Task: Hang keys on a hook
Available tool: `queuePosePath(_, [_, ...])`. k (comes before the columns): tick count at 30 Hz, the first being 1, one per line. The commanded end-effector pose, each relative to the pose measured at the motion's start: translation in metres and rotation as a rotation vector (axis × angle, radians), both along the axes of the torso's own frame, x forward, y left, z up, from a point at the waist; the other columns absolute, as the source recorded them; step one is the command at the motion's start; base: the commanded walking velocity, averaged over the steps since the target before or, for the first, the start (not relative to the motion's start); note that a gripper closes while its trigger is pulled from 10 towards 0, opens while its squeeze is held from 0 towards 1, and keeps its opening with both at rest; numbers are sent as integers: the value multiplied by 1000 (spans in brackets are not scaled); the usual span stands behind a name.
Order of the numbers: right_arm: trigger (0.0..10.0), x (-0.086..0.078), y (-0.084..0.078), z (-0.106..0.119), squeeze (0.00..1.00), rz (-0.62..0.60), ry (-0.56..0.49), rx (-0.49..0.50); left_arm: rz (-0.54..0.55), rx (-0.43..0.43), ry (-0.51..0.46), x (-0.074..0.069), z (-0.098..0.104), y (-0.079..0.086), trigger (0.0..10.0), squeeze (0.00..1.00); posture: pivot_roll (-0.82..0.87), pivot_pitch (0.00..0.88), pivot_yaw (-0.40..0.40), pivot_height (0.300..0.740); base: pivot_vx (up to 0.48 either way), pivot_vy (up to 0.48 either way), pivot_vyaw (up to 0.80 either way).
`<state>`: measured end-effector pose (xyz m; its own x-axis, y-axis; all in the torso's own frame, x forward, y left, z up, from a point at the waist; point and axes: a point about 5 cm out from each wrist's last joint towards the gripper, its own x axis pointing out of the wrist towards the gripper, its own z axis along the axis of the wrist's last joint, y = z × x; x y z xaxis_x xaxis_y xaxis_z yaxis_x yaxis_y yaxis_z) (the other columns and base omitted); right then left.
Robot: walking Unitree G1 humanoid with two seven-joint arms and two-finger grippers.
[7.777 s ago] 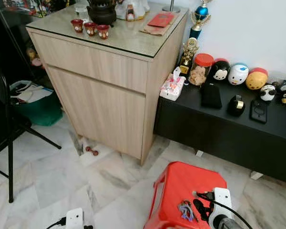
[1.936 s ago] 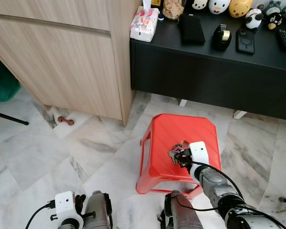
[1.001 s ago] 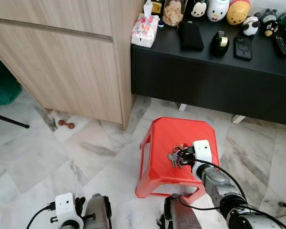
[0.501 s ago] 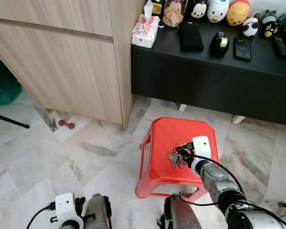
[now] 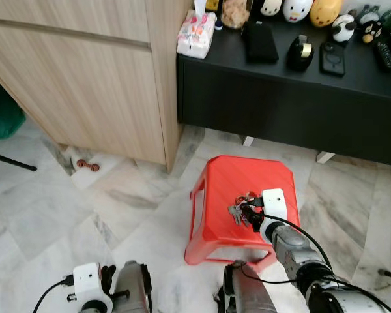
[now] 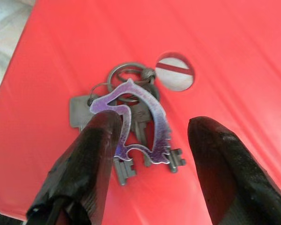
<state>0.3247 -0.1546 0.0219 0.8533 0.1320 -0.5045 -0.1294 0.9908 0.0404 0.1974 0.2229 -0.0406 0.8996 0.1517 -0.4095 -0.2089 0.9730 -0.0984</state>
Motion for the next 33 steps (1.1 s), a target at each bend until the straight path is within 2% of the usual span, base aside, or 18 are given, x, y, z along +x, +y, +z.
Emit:
queuePosePath(1, [10000,-6,0,-7,0,-7,26,11,-37,-61,185,-40,-30,-17,10000,0,213,416,-104,633,0,0,0])
queuePosePath(4, [10000,-5,3,-6,0,2,27,23,-46,-58,148,-33,-24,-18,10000,0,217,420,-102,633,0,0,0])
queuePosePath(5, [10000,-4,6,-5,1000,12,23,52,-49,-57,137,-31,-23,-18,10000,0,220,420,-101,633,0,0,0])
queuePosePath(6, [10000,-3,9,-4,1000,27,16,71,-51,-56,126,-29,-21,-18,10000,0,220,419,-101,633,0,0,0])
queuePosePath(12, [10000,-1,9,-2,1000,18,8,37,-54,-57,118,-29,-19,-18,10000,0,220,409,-100,633,0,0,0])
queuePosePath(13, [10000,0,9,-1,714,14,6,34,-54,-58,120,-29,-19,-18,10000,0,220,409,-100,633,0,0,0])
queuePosePath(14, [10000,0,9,-1,714,14,6,34,-54,-58,120,-29,-19,-18,10000,0,220,409,-100,633,0,0,0])
queuePosePath(15, [10000,0,8,-1,0,14,4,31,-54,-59,124,-31,-20,-18,10000,0,223,399,-99,633,0,0,0])
queuePosePath(23, [10000,-1,6,-2,0,9,11,17,-52,-61,137,-35,-21,-18,10000,0,225,393,-97,633,0,0,0])
queuePosePath(26, [10000,-2,7,-3,0,38,13,-24,-38,-64,134,-36,-20,-16,10000,0,224,400,-97,633,0,0,0])
queuePosePath(33, [10000,-2,3,-3,0,-5,15,-24,-34,-61,132,-37,-19,-14,10000,0,226,409,-94,633,0,0,0])
